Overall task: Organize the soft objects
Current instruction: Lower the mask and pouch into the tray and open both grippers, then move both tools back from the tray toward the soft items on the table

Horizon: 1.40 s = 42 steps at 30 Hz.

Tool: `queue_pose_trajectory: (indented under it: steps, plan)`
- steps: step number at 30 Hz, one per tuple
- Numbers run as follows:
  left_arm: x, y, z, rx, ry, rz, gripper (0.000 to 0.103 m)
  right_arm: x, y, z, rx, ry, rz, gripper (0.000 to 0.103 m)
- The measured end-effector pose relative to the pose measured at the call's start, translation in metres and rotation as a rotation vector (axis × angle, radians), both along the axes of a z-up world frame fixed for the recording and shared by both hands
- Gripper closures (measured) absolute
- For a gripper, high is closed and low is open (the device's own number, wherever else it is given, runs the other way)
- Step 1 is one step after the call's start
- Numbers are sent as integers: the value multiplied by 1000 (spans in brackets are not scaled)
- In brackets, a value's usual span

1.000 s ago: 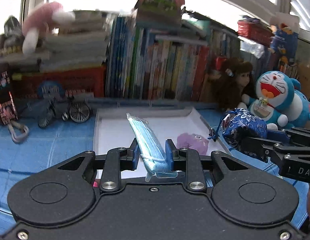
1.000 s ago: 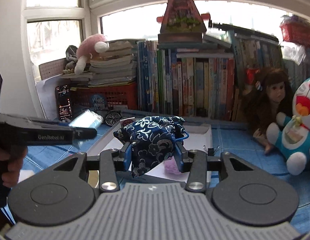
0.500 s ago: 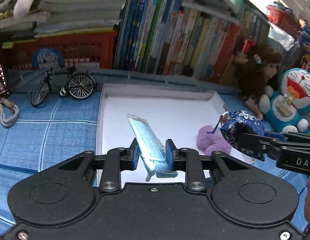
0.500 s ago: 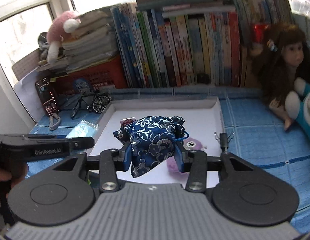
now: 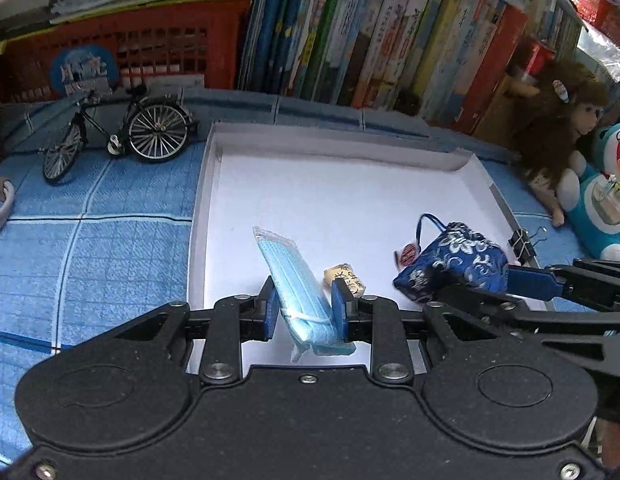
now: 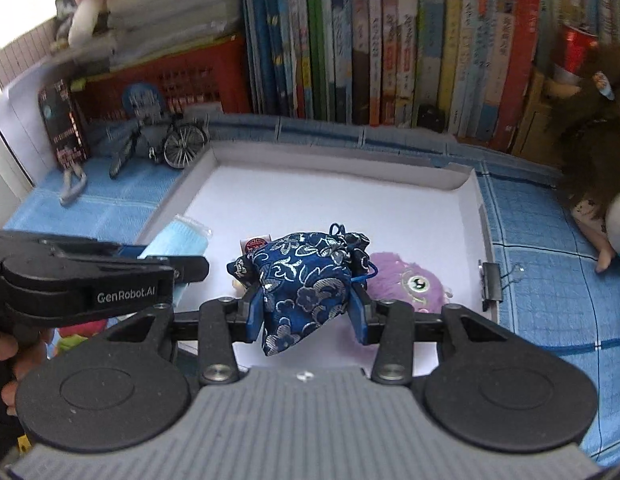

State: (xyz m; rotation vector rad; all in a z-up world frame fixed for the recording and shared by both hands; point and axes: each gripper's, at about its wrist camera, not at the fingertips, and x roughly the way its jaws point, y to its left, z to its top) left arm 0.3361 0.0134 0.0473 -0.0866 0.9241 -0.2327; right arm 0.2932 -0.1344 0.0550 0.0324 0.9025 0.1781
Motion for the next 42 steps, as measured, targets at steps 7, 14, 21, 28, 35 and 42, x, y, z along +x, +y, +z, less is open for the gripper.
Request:
queue_pose_trajectory:
  steps: [7,14,21,28,35,42]
  plan:
    - [5,0,-11,-2,29,-14,77,6,5,-10,-29,43,11,55]
    - [11,2,-16,-13,49,-13,77,11,10,-13,-49,70,14,52]
    - [16,3,-18,-33,75,-26,77,14,12,-14,-61,85,9,49]
    - [12,4,-11,6,42,-23,63,12,10,-11,-66,64,3,35]
    - [0,12,7,2,-8,-22,50,5,7,-4,-45,34,6,30]
    - [-22,14,31,4,-79,-36,43,-10,10,13,-58,-25,40,26]
